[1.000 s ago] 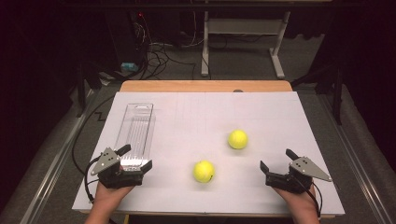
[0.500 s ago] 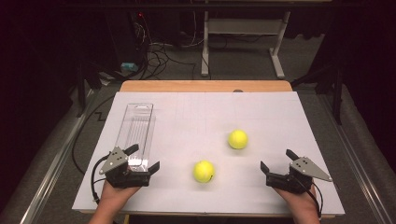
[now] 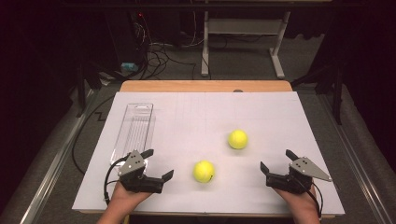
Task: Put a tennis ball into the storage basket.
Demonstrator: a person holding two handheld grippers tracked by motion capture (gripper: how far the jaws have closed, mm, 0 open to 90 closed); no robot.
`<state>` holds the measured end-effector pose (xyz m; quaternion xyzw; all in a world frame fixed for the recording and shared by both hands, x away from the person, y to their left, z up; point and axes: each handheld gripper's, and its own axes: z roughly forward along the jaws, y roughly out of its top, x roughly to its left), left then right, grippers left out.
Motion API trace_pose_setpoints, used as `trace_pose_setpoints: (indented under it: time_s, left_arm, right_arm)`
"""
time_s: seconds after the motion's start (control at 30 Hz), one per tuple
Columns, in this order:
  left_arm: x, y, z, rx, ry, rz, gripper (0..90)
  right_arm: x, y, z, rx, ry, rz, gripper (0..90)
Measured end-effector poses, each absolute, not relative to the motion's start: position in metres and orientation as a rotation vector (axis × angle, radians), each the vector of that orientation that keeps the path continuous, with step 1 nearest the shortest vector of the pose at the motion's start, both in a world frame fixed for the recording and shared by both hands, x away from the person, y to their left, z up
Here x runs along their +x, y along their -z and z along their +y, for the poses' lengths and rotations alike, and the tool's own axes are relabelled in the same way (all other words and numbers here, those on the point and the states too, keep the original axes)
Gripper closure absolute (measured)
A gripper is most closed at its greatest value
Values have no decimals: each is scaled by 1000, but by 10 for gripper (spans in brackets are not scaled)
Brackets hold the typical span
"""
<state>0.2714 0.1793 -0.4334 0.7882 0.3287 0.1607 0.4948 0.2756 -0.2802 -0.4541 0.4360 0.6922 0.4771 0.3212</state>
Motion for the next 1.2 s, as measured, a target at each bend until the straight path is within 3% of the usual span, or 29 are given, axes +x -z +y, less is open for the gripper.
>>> trace_pose_setpoints:
  time_s: [1.2]
  left_arm:
    - [279,458,140,2325,-248,823,5]
  right_arm:
    - [272,460,-283,1100,-1194,1881,0]
